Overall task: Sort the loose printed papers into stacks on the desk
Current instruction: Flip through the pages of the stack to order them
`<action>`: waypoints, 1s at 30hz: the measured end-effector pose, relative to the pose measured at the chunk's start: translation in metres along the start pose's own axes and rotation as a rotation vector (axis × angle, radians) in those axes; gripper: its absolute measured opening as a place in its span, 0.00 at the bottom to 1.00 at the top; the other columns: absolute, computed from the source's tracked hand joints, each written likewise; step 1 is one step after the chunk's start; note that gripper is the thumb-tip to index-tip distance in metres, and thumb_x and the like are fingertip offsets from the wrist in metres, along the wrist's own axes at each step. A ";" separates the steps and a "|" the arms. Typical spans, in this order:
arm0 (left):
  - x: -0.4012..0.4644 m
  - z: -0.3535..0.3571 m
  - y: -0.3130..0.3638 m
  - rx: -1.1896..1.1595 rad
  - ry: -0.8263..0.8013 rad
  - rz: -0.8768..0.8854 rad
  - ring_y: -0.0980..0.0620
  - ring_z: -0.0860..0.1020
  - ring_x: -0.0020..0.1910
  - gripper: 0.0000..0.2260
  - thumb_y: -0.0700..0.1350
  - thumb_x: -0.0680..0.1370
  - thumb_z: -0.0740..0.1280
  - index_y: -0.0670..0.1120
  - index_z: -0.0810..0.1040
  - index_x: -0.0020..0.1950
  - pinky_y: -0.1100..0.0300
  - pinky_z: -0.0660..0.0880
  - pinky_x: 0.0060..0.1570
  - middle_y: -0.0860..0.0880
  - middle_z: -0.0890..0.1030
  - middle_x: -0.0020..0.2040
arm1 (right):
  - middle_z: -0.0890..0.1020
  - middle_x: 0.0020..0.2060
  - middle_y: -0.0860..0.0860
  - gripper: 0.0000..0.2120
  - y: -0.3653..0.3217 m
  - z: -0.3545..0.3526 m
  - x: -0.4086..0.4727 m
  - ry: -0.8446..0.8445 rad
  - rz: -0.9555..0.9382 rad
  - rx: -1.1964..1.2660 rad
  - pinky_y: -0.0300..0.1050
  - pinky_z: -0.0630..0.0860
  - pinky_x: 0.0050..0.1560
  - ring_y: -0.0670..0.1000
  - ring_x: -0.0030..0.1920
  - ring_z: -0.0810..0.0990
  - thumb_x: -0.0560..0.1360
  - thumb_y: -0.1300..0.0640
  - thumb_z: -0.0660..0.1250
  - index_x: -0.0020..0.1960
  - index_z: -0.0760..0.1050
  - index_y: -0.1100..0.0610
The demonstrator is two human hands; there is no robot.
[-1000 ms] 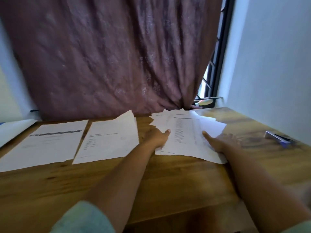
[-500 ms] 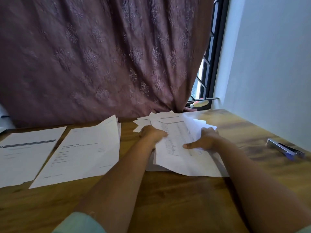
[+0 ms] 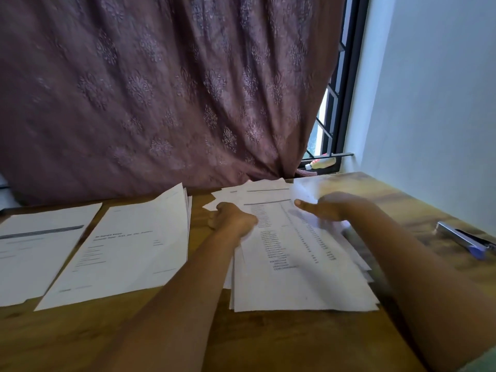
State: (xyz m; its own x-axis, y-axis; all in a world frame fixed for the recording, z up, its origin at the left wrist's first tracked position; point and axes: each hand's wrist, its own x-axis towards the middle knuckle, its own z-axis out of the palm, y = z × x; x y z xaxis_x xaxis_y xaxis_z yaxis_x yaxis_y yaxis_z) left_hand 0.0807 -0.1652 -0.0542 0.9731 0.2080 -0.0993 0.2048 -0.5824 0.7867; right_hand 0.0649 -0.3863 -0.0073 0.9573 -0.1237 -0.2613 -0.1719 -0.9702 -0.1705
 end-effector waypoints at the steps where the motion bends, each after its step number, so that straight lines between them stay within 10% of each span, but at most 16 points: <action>1: -0.002 -0.003 0.000 0.035 0.014 -0.007 0.42 0.73 0.64 0.48 0.59 0.62 0.77 0.41 0.63 0.75 0.51 0.76 0.59 0.43 0.73 0.68 | 0.85 0.42 0.54 0.49 -0.001 -0.006 -0.003 -0.002 -0.007 0.015 0.53 0.69 0.65 0.54 0.51 0.80 0.66 0.20 0.41 0.52 0.79 0.60; 5: -0.001 -0.008 -0.003 0.175 0.028 -0.023 0.42 0.71 0.66 0.40 0.60 0.72 0.72 0.41 0.62 0.76 0.53 0.75 0.60 0.42 0.69 0.71 | 0.85 0.42 0.54 0.34 0.024 0.006 -0.006 0.198 0.013 0.024 0.48 0.73 0.55 0.52 0.44 0.80 0.73 0.28 0.55 0.46 0.78 0.59; 8: -0.012 -0.006 -0.002 0.308 0.007 0.054 0.39 0.64 0.73 0.42 0.65 0.75 0.67 0.41 0.57 0.78 0.49 0.69 0.68 0.42 0.62 0.77 | 0.78 0.59 0.56 0.40 0.030 0.024 0.000 0.184 0.119 -0.084 0.54 0.65 0.64 0.57 0.64 0.70 0.69 0.22 0.52 0.54 0.79 0.55; 11: -0.019 -0.005 0.001 0.417 -0.043 0.133 0.40 0.64 0.74 0.44 0.69 0.71 0.68 0.42 0.61 0.76 0.48 0.68 0.69 0.42 0.64 0.77 | 0.78 0.61 0.54 0.53 0.012 0.025 -0.008 0.033 0.059 0.040 0.54 0.69 0.65 0.56 0.61 0.74 0.53 0.17 0.61 0.65 0.74 0.53; 16: -0.032 -0.007 -0.001 0.466 -0.087 0.217 0.42 0.69 0.70 0.42 0.67 0.69 0.72 0.44 0.65 0.73 0.54 0.69 0.64 0.43 0.69 0.73 | 0.81 0.55 0.55 0.38 0.007 0.023 -0.023 0.024 0.085 0.301 0.48 0.75 0.53 0.55 0.51 0.79 0.61 0.44 0.81 0.65 0.73 0.58; 20: -0.033 -0.005 -0.003 0.410 -0.096 0.224 0.42 0.73 0.67 0.42 0.67 0.67 0.73 0.43 0.67 0.71 0.54 0.73 0.60 0.43 0.71 0.71 | 0.85 0.41 0.59 0.19 0.035 0.019 -0.048 -0.147 0.077 0.874 0.51 0.82 0.39 0.57 0.39 0.85 0.68 0.68 0.76 0.56 0.75 0.62; 25: -0.044 -0.005 -0.004 0.340 -0.085 0.206 0.43 0.76 0.63 0.36 0.66 0.71 0.70 0.42 0.69 0.69 0.57 0.74 0.54 0.43 0.74 0.68 | 0.82 0.49 0.58 0.18 0.040 0.040 -0.060 -0.013 0.029 0.923 0.60 0.78 0.57 0.61 0.51 0.82 0.69 0.66 0.76 0.54 0.74 0.56; 30: -0.047 -0.026 -0.004 0.118 -0.090 0.128 0.43 0.69 0.70 0.59 0.74 0.55 0.74 0.42 0.63 0.76 0.50 0.72 0.65 0.45 0.68 0.74 | 0.82 0.53 0.59 0.25 0.047 0.048 -0.085 0.207 -0.064 1.194 0.60 0.80 0.52 0.59 0.50 0.83 0.66 0.64 0.79 0.60 0.75 0.57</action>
State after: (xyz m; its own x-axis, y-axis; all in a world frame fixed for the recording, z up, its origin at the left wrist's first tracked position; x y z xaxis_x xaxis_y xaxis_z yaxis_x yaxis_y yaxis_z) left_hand 0.0315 -0.1525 -0.0365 0.9964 0.0583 -0.0618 0.0849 -0.6891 0.7197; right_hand -0.0353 -0.4116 -0.0392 0.9722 -0.2192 -0.0824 -0.1246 -0.1862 -0.9746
